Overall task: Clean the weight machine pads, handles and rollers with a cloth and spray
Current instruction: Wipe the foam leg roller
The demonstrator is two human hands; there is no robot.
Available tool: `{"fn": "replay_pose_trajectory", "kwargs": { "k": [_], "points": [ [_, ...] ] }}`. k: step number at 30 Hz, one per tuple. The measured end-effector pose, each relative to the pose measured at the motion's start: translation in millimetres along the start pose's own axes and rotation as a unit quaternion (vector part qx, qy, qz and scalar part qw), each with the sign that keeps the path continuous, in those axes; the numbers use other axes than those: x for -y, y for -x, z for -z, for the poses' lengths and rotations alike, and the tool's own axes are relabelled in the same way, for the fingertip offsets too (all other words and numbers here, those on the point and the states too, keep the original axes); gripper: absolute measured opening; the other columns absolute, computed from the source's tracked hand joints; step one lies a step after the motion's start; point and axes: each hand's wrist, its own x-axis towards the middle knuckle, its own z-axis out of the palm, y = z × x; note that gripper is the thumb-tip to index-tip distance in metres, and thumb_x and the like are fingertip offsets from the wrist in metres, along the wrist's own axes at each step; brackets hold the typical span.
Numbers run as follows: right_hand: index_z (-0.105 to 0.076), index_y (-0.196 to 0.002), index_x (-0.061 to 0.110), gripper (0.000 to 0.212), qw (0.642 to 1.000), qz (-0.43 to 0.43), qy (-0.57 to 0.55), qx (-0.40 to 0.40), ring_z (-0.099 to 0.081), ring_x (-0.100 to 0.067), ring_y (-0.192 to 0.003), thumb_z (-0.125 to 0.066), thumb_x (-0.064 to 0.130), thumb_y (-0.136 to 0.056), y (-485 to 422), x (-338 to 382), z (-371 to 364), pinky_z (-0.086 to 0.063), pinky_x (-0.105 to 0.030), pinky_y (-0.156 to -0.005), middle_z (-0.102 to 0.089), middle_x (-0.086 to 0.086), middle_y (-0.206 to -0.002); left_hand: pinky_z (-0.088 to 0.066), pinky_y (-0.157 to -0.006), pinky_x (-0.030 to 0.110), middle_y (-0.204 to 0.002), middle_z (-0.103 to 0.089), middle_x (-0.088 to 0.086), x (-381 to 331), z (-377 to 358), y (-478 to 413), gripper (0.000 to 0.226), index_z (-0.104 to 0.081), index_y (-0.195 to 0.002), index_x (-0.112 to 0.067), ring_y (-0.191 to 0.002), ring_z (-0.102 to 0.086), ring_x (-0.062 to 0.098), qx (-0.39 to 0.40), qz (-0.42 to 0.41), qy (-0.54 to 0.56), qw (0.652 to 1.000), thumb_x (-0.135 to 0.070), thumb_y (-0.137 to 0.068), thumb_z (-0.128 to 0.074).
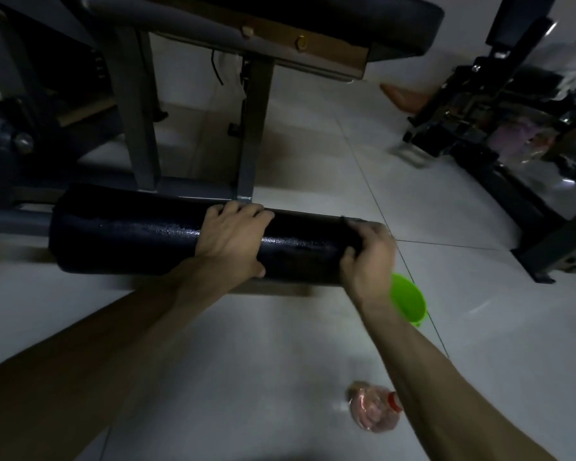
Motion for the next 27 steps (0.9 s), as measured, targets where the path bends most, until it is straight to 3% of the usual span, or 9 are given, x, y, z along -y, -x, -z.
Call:
{"fn": "replay_pose_trajectory", "kwargs": {
  "k": [4,7,10,13,15,17,20,24,27],
  "points": [
    [-0.074,-0.12,0.013,0.06,0.993,0.082,-0.031,0.076,-0.055,-0.032,-0.103,-0.05,0.003,-0.065,1.1,37.5,-17.2,-0.042,-0.03,-0.1,-0.064,-0.009,-0.112,-0.033,-0.111,0.041,-0.155,-0.042,-0.009,0.6,8.3,-3.5,0.108,-0.036,-0.153,-0.032,-0.138,-0.04,0.023,0.025,0.003,0.013,1.0,-0.055,-0.062,-0.089],
    [-0.073,-0.122,0.012,0.062,0.994,0.093,0.007,0.051,-0.054,-0.031,-0.106,-0.05,0.001,-0.065,-1.3,-5.2,12.5,-0.038,-0.024,-0.1,-0.063,-0.008,-0.114,-0.031,-0.114,0.04,-0.155,-0.042,-0.006,2.6,7.5,-1.3,0.107,-0.036,-0.154,-0.03,-0.139,-0.039,0.024,0.029,-0.002,0.009,1.0,-0.055,-0.064,-0.088],
    [-0.074,-0.121,0.011,0.052,0.999,-0.037,-0.002,0.009,-0.064,-0.03,-0.106,-0.054,-0.007,-0.076,-4.2,-54.1,42.1,-0.045,-0.022,-0.099,-0.067,-0.01,-0.115,-0.026,-0.118,0.041,-0.155,-0.043,-0.001,-10.3,5.6,8.0,0.094,-0.045,-0.149,-0.025,-0.144,-0.035,0.025,-0.02,-0.029,0.03,0.999,-0.051,-0.068,-0.085],
    [-0.076,-0.117,0.016,0.04,0.975,-0.162,-0.154,0.017,-0.072,-0.018,-0.104,-0.059,-0.006,-0.088,9.6,-77.7,64.2,-0.053,-0.03,-0.1,-0.075,-0.003,-0.116,-0.047,-0.097,0.037,-0.125,-0.064,-0.006,-54.8,-0.9,20.0,0.044,-0.067,-0.118,-0.028,-0.12,-0.054,0.02,-0.159,-0.15,0.139,0.966,-0.04,-0.077,-0.074],
    [-0.074,-0.114,0.016,0.036,0.948,-0.224,-0.224,0.01,-0.072,-0.017,-0.087,-0.058,-0.006,-0.092,31.3,-86.7,85.3,-0.058,-0.032,-0.082,-0.077,-0.001,-0.105,-0.052,-0.085,0.035,-0.108,-0.068,-0.011,-94.5,-16.9,25.4,0.026,-0.069,-0.105,-0.029,-0.107,-0.061,0.016,-0.108,-0.213,0.178,0.955,-0.041,-0.083,-0.065],
    [-0.074,-0.111,0.011,0.035,0.932,-0.272,-0.239,0.003,-0.061,-0.022,-0.058,-0.053,-0.01,-0.092,56.0,-102.8,106.6,-0.049,-0.03,-0.052,-0.072,-0.005,-0.077,-0.052,-0.092,0.034,-0.119,-0.069,-0.01,-132.1,-52.0,29.0,0.035,-0.067,-0.119,-0.03,-0.115,-0.062,0.017,0.053,-0.227,0.19,0.954,-0.046,-0.088,-0.064],
    [-0.075,-0.105,0.008,0.032,0.907,-0.377,-0.19,0.007,-0.047,-0.023,-0.044,-0.053,-0.006,-0.086,98.7,-140.2,125.0,-0.038,-0.029,-0.051,-0.056,-0.006,-0.053,-0.038,-0.113,0.032,-0.156,-0.046,-0.001,-176.4,-123.9,41.6,0.081,-0.037,-0.156,-0.024,-0.142,-0.043,0.02,0.217,-0.191,0.223,0.931,-0.048,-0.087,-0.072],
    [-0.073,-0.101,0.001,0.029,0.85,-0.491,-0.181,0.055,-0.044,-0.024,-0.044,-0.049,-0.011,-0.089,156.3,-169.2,130.9,-0.035,-0.026,-0.045,-0.052,-0.013,-0.054,-0.028,-0.122,0.037,-0.172,-0.003,0.004,-224.6,-197.5,63.1,0.12,-0.002,-0.164,-0.023,-0.157,-0.016,0.022,0.267,-0.151,0.288,0.907,-0.045,-0.078,-0.083],
    [-0.072,-0.102,0.002,0.027,0.831,-0.51,-0.196,0.107,-0.045,-0.026,-0.046,-0.051,-0.01,-0.09,176.1,-171.8,124.9,-0.035,-0.028,-0.045,-0.054,-0.015,-0.055,-0.036,-0.116,0.035,-0.172,0.003,-0.002,-251.4,-224.8,71.3,0.127,-0.007,-0.164,-0.027,-0.154,-0.02,0.017,0.237,-0.135,0.337,0.901,-0.049,-0.069,-0.088]
  ]
}}
